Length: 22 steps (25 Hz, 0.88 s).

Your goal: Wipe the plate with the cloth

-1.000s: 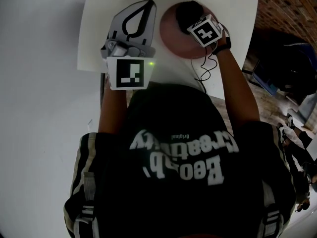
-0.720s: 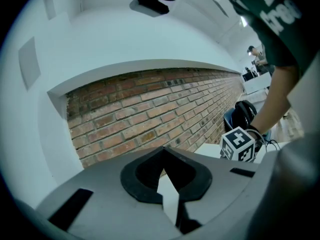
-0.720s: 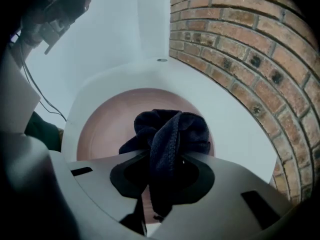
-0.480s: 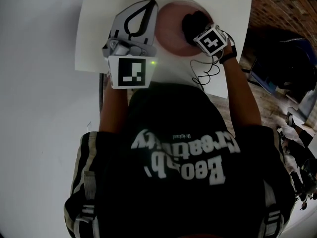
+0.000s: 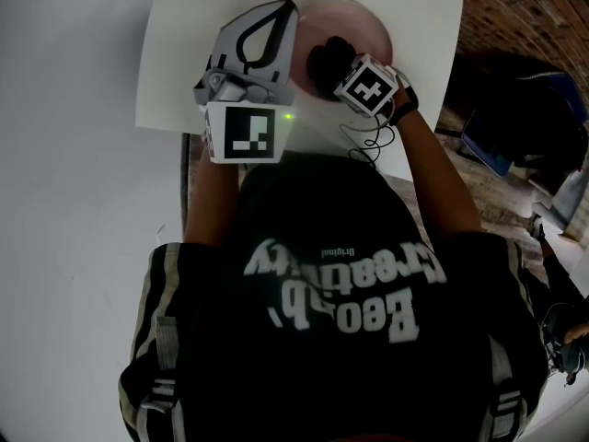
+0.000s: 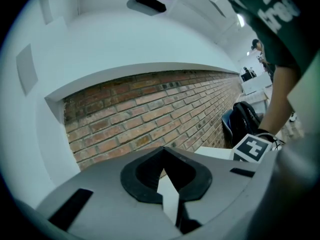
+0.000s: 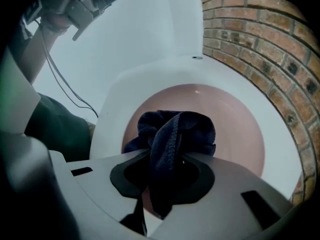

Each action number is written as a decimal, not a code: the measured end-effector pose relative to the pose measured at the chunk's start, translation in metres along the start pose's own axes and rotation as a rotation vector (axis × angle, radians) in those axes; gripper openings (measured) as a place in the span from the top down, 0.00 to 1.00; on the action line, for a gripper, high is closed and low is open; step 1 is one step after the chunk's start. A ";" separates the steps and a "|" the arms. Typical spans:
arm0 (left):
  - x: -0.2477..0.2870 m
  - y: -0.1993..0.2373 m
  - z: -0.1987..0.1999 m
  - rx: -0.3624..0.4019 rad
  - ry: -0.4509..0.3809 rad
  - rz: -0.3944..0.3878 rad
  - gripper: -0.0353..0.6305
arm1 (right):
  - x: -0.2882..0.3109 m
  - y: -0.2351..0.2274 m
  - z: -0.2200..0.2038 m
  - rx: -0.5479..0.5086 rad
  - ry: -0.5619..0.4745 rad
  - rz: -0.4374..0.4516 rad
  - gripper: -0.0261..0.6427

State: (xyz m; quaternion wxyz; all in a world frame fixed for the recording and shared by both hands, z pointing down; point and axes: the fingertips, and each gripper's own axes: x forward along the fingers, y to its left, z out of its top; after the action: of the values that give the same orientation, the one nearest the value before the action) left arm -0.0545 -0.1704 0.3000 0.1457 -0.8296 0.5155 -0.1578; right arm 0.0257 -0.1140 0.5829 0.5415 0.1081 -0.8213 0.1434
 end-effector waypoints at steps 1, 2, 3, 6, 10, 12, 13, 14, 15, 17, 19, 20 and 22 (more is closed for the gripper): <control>0.000 -0.001 0.000 0.001 0.001 -0.001 0.95 | 0.003 0.002 0.006 -0.012 -0.009 0.002 0.85; 0.000 -0.001 0.001 0.003 0.001 -0.001 0.95 | 0.005 0.003 0.011 -0.012 -0.019 0.005 0.85; 0.000 -0.002 0.002 0.004 0.001 -0.001 0.95 | 0.007 0.003 0.015 0.000 -0.029 0.007 0.85; 0.000 -0.002 0.002 0.001 0.002 0.005 0.95 | 0.010 -0.001 0.026 0.029 -0.053 -0.007 0.85; 0.000 -0.003 -0.001 0.005 0.012 0.005 0.95 | 0.014 -0.013 0.037 0.050 -0.072 -0.051 0.85; 0.001 -0.004 -0.002 0.009 0.022 0.005 0.95 | 0.013 -0.019 0.039 0.057 -0.077 -0.089 0.85; 0.001 -0.004 -0.002 0.010 0.027 0.006 0.95 | 0.013 -0.022 0.039 0.052 -0.072 -0.115 0.85; 0.001 -0.003 -0.002 0.010 0.031 0.007 0.95 | 0.011 -0.025 0.038 0.042 -0.064 -0.143 0.85; 0.002 -0.002 -0.002 0.010 0.033 0.008 0.95 | 0.010 -0.027 0.037 0.034 -0.058 -0.167 0.85; 0.002 -0.002 -0.002 0.010 0.036 0.005 0.95 | 0.009 -0.029 0.034 0.047 -0.061 -0.190 0.85; 0.002 -0.003 -0.003 0.011 0.040 0.000 0.95 | 0.010 -0.030 0.034 0.071 -0.079 -0.188 0.85; 0.001 -0.004 -0.003 0.012 0.042 -0.002 0.95 | 0.009 -0.031 0.036 0.071 -0.090 -0.187 0.85; -0.001 -0.005 0.000 0.017 0.040 0.000 0.95 | 0.003 -0.031 0.042 0.059 -0.134 -0.195 0.86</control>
State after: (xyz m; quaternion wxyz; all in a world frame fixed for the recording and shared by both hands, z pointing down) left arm -0.0506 -0.1673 0.3024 0.1423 -0.8251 0.5168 -0.1787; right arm -0.0007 -0.1579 0.5736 0.4935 0.2125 -0.8366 0.1065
